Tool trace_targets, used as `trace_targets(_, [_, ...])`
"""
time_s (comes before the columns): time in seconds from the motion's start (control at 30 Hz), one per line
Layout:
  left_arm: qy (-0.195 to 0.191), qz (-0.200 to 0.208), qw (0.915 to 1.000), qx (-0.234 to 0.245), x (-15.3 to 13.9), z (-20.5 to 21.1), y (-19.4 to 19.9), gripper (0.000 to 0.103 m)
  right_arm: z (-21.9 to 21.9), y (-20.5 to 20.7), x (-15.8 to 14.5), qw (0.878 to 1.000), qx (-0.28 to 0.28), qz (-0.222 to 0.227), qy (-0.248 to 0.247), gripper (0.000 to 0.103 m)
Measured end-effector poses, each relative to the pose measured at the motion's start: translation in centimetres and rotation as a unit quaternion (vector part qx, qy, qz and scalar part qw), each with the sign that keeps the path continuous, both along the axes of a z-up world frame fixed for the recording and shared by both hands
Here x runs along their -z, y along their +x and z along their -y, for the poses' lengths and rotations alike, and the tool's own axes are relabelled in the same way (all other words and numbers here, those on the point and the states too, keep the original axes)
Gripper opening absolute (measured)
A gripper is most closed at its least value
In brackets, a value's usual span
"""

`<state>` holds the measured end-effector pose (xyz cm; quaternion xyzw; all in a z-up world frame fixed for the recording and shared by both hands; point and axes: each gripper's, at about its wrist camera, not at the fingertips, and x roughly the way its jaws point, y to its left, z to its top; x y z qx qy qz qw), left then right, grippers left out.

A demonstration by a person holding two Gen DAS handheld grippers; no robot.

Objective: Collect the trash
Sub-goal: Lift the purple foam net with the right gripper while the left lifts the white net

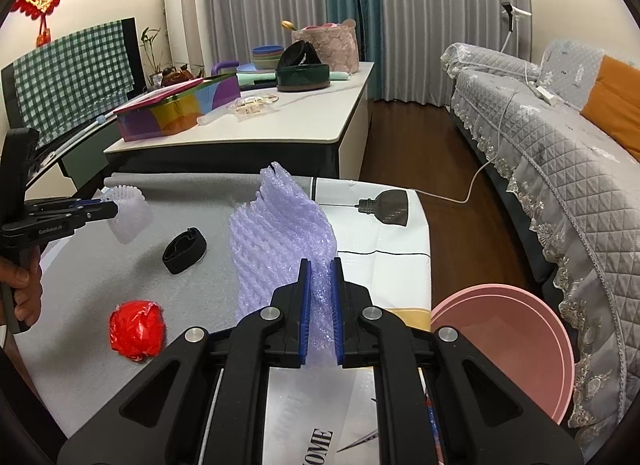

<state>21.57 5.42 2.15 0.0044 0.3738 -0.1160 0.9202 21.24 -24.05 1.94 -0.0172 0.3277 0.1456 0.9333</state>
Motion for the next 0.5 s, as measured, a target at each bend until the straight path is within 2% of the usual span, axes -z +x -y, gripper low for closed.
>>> trace_targets(0.37, [0.001,0.011,0.9999,-0.008,-0.4,-0.1,-0.4,0.013,2.5,-2.2,-1.7,1.000,0.012,0.019,0.010,0.010])
trace_targets(0.5, [0.001,0.018,0.9998,0.003,-0.8,0.9,-1.0,0.013,4.0,-2.8,-2.4,0.999,0.025,0.026,0.017,0.010])
